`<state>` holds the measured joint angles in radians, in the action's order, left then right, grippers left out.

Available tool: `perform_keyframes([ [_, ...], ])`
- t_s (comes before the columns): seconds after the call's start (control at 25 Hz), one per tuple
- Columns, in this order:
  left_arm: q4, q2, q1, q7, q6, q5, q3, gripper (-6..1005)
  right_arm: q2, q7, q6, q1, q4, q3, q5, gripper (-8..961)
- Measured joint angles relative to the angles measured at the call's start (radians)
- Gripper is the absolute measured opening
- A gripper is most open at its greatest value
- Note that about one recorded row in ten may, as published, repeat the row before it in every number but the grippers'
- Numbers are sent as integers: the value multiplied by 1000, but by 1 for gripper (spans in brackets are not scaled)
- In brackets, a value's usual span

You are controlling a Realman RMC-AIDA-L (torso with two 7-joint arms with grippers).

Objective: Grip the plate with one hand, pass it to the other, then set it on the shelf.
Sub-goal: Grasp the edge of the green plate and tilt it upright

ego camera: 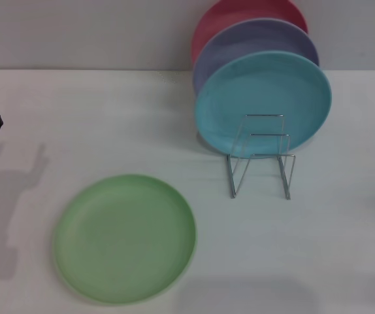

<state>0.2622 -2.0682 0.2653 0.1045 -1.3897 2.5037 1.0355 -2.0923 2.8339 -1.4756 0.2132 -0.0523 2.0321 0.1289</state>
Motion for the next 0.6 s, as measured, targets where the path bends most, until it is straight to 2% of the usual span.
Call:
perform_keyframes([
  [0.24,1,2,-1,-10,2,0,0,833,0,-1,5,5,1,-10,0,829],
  [0.36,46,18,-8,-40,50,25,2,833,0,-4,6,7,2,-10,0,829],
  [0.4,74,28,-14,-51,75,37,3,833,0,-8,6,9,2,-10,0,829],
  [0.48,196,78,-45,-81,187,66,9,832,0,-13,6,10,2,-10,0,829],
  [0.52,245,94,-57,-85,232,75,11,832,0,-13,7,12,2,-11,0,829],
  [0.6,402,143,-97,-89,368,100,27,832,0,-13,8,16,5,-10,0,829],
])
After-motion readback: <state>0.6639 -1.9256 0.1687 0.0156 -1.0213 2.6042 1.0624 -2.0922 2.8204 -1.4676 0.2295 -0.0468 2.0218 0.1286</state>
